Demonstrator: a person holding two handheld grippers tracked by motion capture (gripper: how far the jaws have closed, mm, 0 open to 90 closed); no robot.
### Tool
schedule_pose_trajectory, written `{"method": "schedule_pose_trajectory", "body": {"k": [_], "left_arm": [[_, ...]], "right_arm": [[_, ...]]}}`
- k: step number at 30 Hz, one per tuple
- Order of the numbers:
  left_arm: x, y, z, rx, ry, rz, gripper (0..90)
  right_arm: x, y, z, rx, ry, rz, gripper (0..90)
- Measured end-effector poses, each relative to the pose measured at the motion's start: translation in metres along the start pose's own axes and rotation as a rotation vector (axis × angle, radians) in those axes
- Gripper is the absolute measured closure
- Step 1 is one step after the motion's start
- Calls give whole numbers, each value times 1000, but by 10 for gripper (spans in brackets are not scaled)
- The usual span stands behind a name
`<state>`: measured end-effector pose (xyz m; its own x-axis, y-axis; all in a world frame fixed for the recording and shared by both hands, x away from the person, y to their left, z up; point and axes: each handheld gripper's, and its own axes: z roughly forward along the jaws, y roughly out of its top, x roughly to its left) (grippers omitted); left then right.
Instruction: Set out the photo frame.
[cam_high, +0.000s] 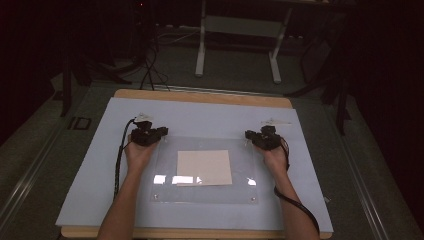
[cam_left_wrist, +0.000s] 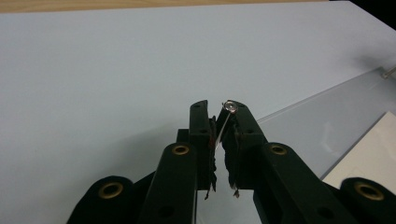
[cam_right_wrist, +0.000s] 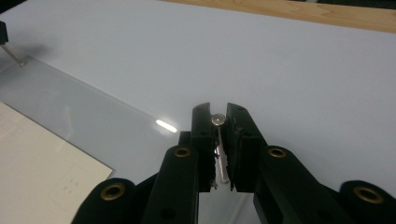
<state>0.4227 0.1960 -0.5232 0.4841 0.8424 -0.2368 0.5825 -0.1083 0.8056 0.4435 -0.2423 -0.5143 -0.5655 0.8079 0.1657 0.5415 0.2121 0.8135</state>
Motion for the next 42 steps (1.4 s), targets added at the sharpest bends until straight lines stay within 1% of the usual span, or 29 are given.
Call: {"method": "schedule_pose_trajectory", "body": {"k": [3,4,6,7,8,10,11,12,13,14,15,16,19,23,24,25,26,27,28,29,30,32,33,34,36,39,40,41,42], "left_arm": [[1,2,0,12,-5,-1,817],[1,3,1,20,-3,-3,817],[3,2,2,17,-15,-25,815],[3,2,2,17,-15,-25,814],[4,3,3,18,-18,-44,814],[4,6,4,38,-10,-49,815],[4,6,4,38,-10,-49,818],[4,9,6,59,1,-57,821],[4,9,6,59,1,-57,823],[5,12,8,69,3,-70,824],[5,12,8,69,3,-70,824],[5,11,10,59,4,-90,823],[5,12,12,54,7,-112,824],[6,15,14,74,13,-123,826],[7,16,15,75,10,-133,827],[7,16,15,75,10,-133,827],[10,16,17,66,-2,-183,824],[11,16,18,63,-2,-191,823],[11,16,19,61,-1,-195,825],[11,16,19,61,-1,-195,826],[13,17,20,66,-9,-200,827],[13,18,21,66,-6,-200,829],[13,18,21,66,-6,-200,830],[12,18,22,70,4,-209,830],[11,19,23,67,21,-215,832],[10,18,24,62,25,-228,832],[11,18,24,61,22,-228,832],[11,18,24,61,22,-228,833],[11,18,24,63,23,-224,833]], "right_arm": [[0,3,0,26,0,0,829],[0,4,1,32,0,7,829],[-2,6,1,43,5,19,829],[-2,6,1,43,5,19,829],[-3,8,2,51,10,36,829],[-4,9,3,61,11,52,829],[-4,9,3,61,11,52,829],[-5,11,5,67,9,68,832],[-5,11,5,67,9,68,832],[-6,13,7,76,7,78,836],[-6,13,7,76,7,78,836],[-7,15,8,87,2,86,839],[-8,18,9,100,1,81,842],[-10,22,11,126,8,99,842],[-10,23,11,133,12,105,842],[-10,23,11,133,12,105,842],[-13,26,13,146,21,130,842],[-14,27,14,152,24,141,843],[-15,28,15,155,23,154,844],[-15,28,15,155,23,154,844],[-16,31,17,169,15,167,846],[-16,33,18,179,13,166,847],[-16,33,18,180,14,165,847],[-16,33,18,183,14,167,847],[-16,34,19,181,10,168,846],[-18,32,19,165,22,183,839],[-19,31,17,155,32,211,810],[-19,31,17,155,32,211,810],[-18,31,16,153,23,203,788]]}}
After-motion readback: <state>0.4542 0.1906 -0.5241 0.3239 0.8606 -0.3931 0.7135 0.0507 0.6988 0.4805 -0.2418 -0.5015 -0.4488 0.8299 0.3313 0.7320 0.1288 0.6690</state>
